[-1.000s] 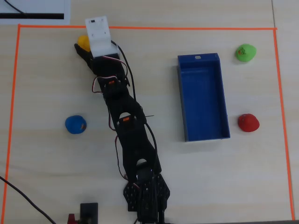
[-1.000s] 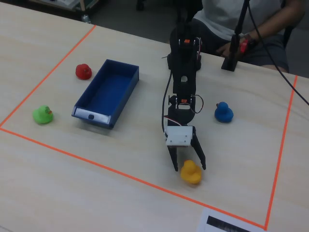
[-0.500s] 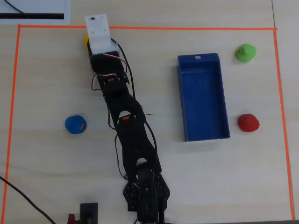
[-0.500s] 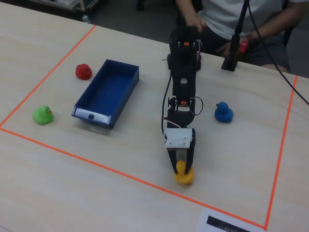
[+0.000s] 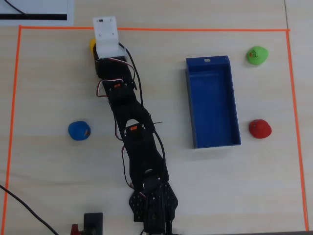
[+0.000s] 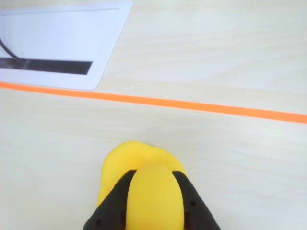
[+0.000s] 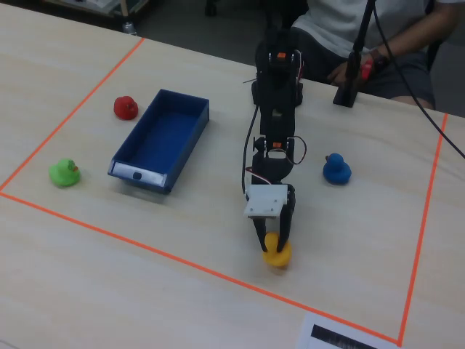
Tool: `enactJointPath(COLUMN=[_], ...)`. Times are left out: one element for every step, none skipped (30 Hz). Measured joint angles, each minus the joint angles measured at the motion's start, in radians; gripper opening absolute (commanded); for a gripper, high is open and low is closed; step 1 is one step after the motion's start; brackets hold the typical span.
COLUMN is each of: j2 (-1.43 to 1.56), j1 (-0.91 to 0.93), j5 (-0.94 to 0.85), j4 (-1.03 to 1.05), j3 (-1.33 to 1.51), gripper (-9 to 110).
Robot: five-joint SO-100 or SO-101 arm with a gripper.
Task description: Grasp yellow duck and put it into box.
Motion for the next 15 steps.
enactJointPath(j2=[0.04, 0.087, 0.138, 0.193, 0.244, 0.299, 0.354, 0.408, 0.463, 0.518, 0.572, 0.627, 0.675, 0.724, 0.77], j1=[0.009, 0.02, 0.035, 0.052, 0.069, 0.086, 0.104, 0.123, 0.143, 0.164, 0.189, 0.213, 0.236, 0.262, 0.291], j5=[0.005, 0.008, 0.008, 0.008, 0.008, 0.008, 0.008, 0.008, 0.008, 0.008, 0.008, 0.008, 0.008, 0.008, 0.008], j4=[0.006, 0.014, 0.018, 0.025, 0.031, 0.043, 0.06, 0.08, 0.104, 0.127, 0.146, 0.164, 0.175, 0.186, 0.196], j3=[0.026, 0.06, 0.092, 0.132, 0.164, 0.196, 0.222, 0.244, 0.262, 0.275, 0.285, 0.296, 0.307, 0.319, 0.331], gripper=[0, 0, 0, 0, 0, 0, 0, 0, 0, 0, 0, 0, 0, 0, 0])
